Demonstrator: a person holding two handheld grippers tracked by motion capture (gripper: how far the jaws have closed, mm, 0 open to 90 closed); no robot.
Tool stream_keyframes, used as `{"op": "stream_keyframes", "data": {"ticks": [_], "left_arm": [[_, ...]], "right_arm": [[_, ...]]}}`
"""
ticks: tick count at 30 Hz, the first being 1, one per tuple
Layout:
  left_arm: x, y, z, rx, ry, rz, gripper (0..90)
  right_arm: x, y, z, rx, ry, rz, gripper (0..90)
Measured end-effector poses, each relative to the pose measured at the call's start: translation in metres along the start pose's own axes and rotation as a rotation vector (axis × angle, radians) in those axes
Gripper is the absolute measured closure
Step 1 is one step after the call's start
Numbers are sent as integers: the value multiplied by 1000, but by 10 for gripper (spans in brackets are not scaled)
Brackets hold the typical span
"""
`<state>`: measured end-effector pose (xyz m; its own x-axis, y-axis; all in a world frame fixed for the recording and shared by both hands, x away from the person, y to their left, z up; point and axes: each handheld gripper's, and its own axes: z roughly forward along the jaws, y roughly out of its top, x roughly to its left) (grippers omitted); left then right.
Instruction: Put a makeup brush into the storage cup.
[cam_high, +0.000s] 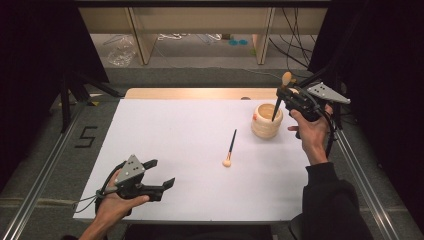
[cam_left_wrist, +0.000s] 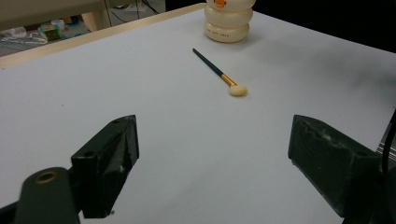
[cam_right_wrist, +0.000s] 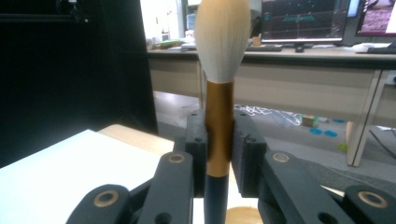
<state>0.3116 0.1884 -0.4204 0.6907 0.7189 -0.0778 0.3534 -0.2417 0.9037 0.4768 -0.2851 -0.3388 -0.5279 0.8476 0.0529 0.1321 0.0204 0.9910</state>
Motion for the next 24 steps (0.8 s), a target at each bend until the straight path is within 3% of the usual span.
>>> {"op": "stream_keyframes", "data": {"ticks": [1, 9, 24], "left_arm": [[0, 0, 0, 0, 0, -1, 164], [0, 0, 1, 4, -1, 6, 165], [0, 0, 1, 1, -8, 7, 165]], "right_arm": [[-1, 1, 2, -20, 4, -2, 793], [-10, 6, 12, -22, -20, 5, 793], [-26, -9, 35, 5, -58, 23, 793]]}}
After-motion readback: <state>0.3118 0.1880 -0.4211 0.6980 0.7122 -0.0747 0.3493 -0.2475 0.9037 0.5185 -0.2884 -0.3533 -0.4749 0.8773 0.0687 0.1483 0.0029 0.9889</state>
